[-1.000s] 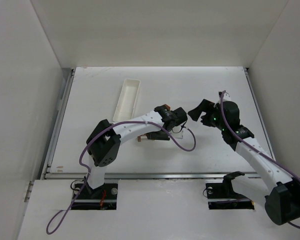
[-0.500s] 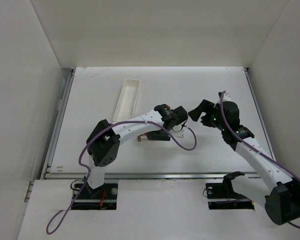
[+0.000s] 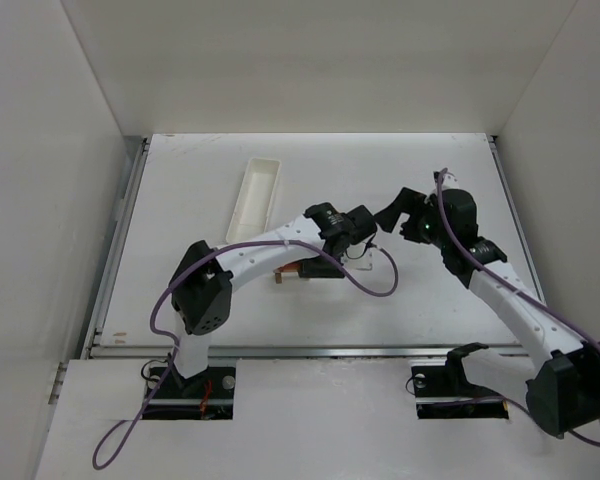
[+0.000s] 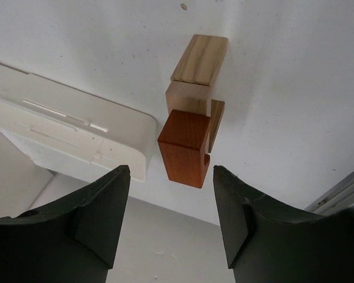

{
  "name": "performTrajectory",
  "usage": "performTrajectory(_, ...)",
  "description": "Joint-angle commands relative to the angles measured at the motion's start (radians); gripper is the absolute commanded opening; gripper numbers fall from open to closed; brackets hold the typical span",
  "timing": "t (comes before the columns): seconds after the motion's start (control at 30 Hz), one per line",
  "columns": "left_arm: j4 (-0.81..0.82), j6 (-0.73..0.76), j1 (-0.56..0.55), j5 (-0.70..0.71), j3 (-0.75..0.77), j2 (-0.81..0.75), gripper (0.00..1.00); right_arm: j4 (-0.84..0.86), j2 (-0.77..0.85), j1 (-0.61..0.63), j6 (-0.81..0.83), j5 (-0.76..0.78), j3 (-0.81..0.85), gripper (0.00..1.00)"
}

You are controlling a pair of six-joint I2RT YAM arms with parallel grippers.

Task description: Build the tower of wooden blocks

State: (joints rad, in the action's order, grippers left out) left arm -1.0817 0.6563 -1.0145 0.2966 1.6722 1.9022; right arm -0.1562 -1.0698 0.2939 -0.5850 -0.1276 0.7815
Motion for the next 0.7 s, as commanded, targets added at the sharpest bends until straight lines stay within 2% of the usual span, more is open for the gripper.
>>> performTrajectory(0.0, -0.040, -0.027, -0.006, -0.043, 0.073, -0.109, 0.56, -0.043, -0.053, -0.009, 0.069, -0.001, 0.132, 0.97)
performTrajectory(0.13, -0.049, -0.073, -0.006, -0.083, 0.133, -0.156, 0.56, -0.063, -0.137, -0.028, 0.160, -0.039, 0.250, 0.99)
performTrajectory(0.3, -0.049, -0.103, 0.023, -0.181, 0.167, -0.241, 0.56, -0.192, -0.350, -0.052, 0.292, -0.107, 0.462, 0.99)
performTrajectory(0.4, -0.049, -0.049, 0.097, -0.249, 0.092, -0.319, 0.56, -0.203, -0.449, -0.070, 0.370, -0.199, 0.542, 0.99)
performTrajectory(0.53, 0.000, 0.000, 0.230, -0.307, -0.067, -0.413, 0.56, -0.284, -0.614, -0.070, 0.460, -0.190, 0.677, 0.99)
performTrajectory(0.63, 0.126, 0.000, 0.370, -0.390, -0.124, -0.489, 0.54, -0.319, -0.717, -0.056, 0.571, -0.204, 0.733, 0.99)
performTrajectory(0.67, 0.205, -0.038, 0.446, -0.448, -0.167, -0.527, 0.54, -0.319, -0.734, -0.044, 0.606, -0.189, 0.745, 0.99)
